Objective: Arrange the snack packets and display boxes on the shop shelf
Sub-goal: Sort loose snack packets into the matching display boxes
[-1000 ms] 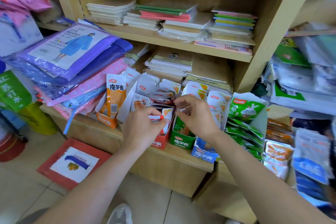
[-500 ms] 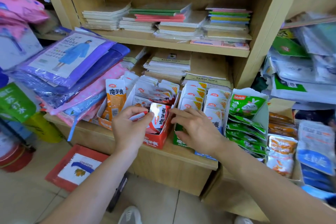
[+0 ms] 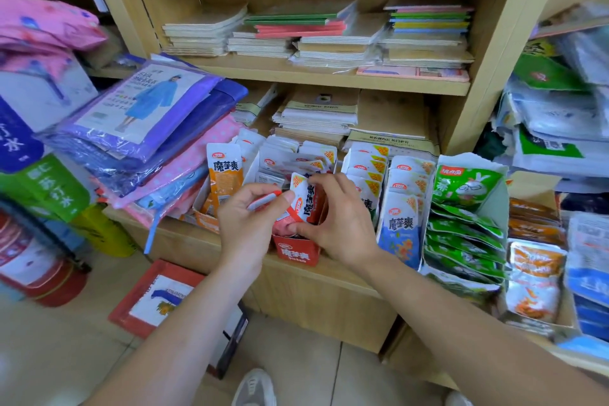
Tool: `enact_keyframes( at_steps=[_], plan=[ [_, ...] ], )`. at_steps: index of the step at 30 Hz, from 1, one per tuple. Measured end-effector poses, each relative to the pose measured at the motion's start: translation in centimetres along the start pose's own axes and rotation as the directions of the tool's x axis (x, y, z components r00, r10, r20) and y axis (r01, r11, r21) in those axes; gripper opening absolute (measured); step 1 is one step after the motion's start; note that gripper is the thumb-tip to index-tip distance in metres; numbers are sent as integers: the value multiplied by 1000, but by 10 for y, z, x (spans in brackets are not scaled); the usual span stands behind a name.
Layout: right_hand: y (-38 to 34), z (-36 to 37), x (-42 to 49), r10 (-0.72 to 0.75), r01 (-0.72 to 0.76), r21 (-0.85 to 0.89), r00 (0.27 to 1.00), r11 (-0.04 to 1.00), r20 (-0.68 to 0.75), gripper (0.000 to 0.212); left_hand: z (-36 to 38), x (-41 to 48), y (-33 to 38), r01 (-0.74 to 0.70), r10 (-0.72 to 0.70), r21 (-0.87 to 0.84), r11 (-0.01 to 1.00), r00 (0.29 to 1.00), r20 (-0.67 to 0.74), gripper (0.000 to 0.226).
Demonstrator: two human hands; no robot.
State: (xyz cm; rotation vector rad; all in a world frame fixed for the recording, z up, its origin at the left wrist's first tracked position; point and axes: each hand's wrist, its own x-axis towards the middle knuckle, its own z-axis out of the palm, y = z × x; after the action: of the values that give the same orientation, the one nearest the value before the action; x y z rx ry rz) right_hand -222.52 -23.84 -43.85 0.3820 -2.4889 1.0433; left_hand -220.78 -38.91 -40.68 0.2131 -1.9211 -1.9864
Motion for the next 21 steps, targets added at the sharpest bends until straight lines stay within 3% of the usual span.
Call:
enact_keyframes(
  at_steps=[2,4,6,8,9,11,13,14,21],
  plan=[
    [2,2,4,54,-53,13,998,998,-31,76,-5,1,1,-68,67,49,996,998,9,34],
    [6,1,6,91,-89,45,995,995,-33,73,-14,2,-3,-166,178,214,963,983,-39,46],
    [8,-1,10,117,-115,74,993,991,-30,69,-25,-1,-11,-326,372,441,836,928,-19,36],
    [10,-4,16,151,-146,109,988,983,-32,65,-31,-5,-21,-492,482,541,682,859,173,20],
    [13,-4,19,167,-162,125,985,979,-33,64,-33,-8,-27,-549,465,569,612,832,302,17],
    [17,-5,24,189,-182,147,982,972,-31,62,-34,-14,-40,-618,315,647,446,785,533,41],
    [19,-8,29,197,-189,166,980,968,-31,57,-34,-19,-49,-679,189,684,267,733,654,62],
    [20,-10,31,198,-189,174,979,966,-37,54,-33,-21,-49,-684,149,694,225,728,669,67],
    [24,-18,48,194,-172,154,971,973,-138,25,-32,-22,-43,-673,144,690,266,735,662,64]
  ],
)
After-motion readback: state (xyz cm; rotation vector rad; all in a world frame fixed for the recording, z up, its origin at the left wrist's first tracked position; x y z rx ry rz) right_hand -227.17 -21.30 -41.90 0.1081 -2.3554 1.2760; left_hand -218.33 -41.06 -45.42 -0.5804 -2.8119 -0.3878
